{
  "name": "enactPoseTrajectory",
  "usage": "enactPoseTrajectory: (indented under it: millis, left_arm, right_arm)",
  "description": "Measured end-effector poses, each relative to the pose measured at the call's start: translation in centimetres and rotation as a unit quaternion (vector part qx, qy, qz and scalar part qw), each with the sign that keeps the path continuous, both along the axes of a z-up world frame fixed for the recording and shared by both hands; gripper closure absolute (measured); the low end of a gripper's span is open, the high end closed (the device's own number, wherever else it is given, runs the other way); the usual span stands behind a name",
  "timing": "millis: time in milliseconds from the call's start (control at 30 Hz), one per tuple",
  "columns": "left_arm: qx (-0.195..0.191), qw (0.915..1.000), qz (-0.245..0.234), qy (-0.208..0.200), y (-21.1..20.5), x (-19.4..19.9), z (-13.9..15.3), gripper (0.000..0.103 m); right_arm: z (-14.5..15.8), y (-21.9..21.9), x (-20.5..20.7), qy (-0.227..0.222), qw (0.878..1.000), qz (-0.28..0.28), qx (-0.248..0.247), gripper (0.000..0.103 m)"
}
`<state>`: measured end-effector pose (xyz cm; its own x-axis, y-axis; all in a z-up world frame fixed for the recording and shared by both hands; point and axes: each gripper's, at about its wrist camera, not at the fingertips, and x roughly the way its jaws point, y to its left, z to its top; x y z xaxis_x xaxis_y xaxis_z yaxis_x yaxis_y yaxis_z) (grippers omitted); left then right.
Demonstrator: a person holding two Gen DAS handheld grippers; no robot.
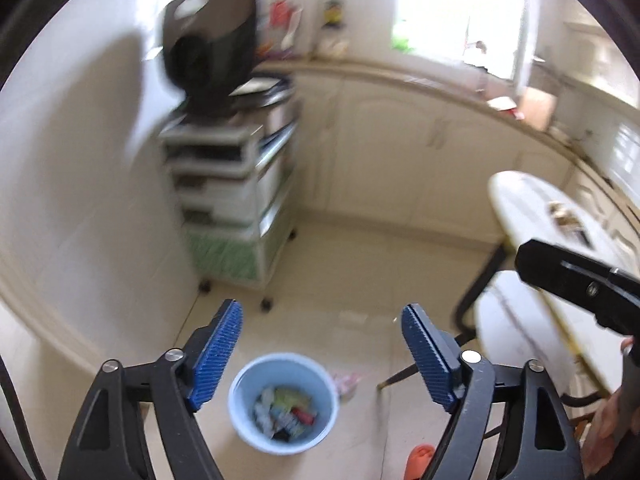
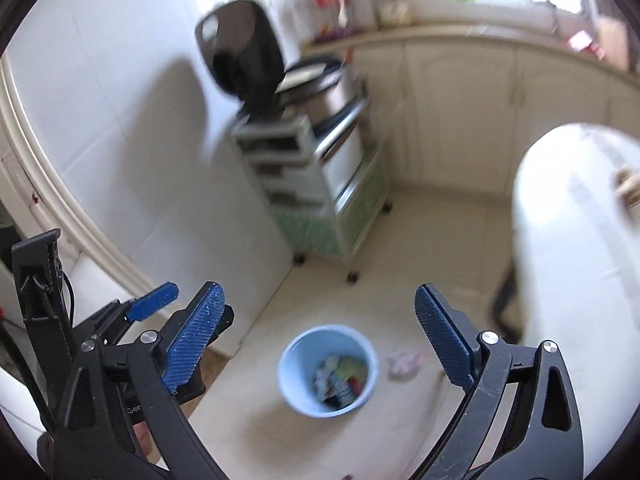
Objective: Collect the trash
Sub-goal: 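Open the right gripper to drop the white bun into the wastebasket, then move both grippers back to the table of trash, then grasp the brown ginger lump with the left gripper while the right grasps the black wrapper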
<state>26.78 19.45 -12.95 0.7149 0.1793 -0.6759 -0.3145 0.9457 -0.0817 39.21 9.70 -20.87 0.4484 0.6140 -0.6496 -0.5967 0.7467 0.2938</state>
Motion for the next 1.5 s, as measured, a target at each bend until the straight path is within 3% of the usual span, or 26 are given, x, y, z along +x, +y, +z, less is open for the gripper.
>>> enactPoseTrajectory:
  millis: [167,333,533,733,933,1100,1233,1300,1333,1367,1500]
  left_arm:
    - [0.026,0.9969,-0.07,-0.024,-7.7,2.7,3.1,0.017]
    - [0.065,0.9873,-0.144,-0.017,-15.7,8.9,3.4,0.015]
    - [0.081,0.9735,-0.213,0.019,-23.5,18.3,1.7,0.015]
    - [0.085,0.9677,-0.232,0.05,-26.4,29.1,-0.8,0.015]
    - [0.087,0.9659,-0.233,0.073,-28.0,38.2,-3.4,0.017]
    - [0.084,0.9648,-0.236,0.08,-28.6,42.0,-4.8,0.026]
    - [0.085,0.9577,-0.257,0.096,-29.5,44.0,-5.9,0.04]
    - [0.071,0.9563,-0.268,0.093,-29.6,45.0,-6.2,0.055]
    - [0.056,0.9548,-0.276,0.094,-29.4,45.3,-6.2,0.069]
    - [0.042,0.953,-0.285,0.095,-29.4,45.7,-6.3,0.073]
    - [0.06,0.9519,-0.287,0.089,-29.2,46.3,-6.4,0.073]
  right_arm:
    - [4.2,-8.2,1.0,-0.039,0.998,-0.052,-0.008,0.001]
    - [5.6,-16.3,3.4,-0.057,0.99,-0.121,-0.035,0.001]
    - [4.9,-26.0,7.7,-0.053,0.974,-0.2,-0.095,0.0]
    - [2.2,-32.6,12.4,-0.011,0.964,-0.243,-0.109,0.0]
    - [-0.3,-34.9,15.6,0.019,0.961,-0.255,-0.105,0.0]
    - [-1.9,-34.5,18.4,0.038,0.962,-0.249,-0.101,0.0]
    - [-2.9,-33.6,20.6,0.053,0.963,-0.248,-0.088,0.0]
    - [-3.3,-32.9,21.4,0.061,0.963,-0.247,-0.088,0.0]
    - [-3.7,-32.5,22.0,0.067,0.963,-0.246,-0.088,0.0]
    - [-4.0,-32.3,22.3,0.071,0.962,-0.247,-0.088,0.001]
    - [-5.0,-31.4,23.4,0.091,0.96,-0.25,-0.082,0.001]
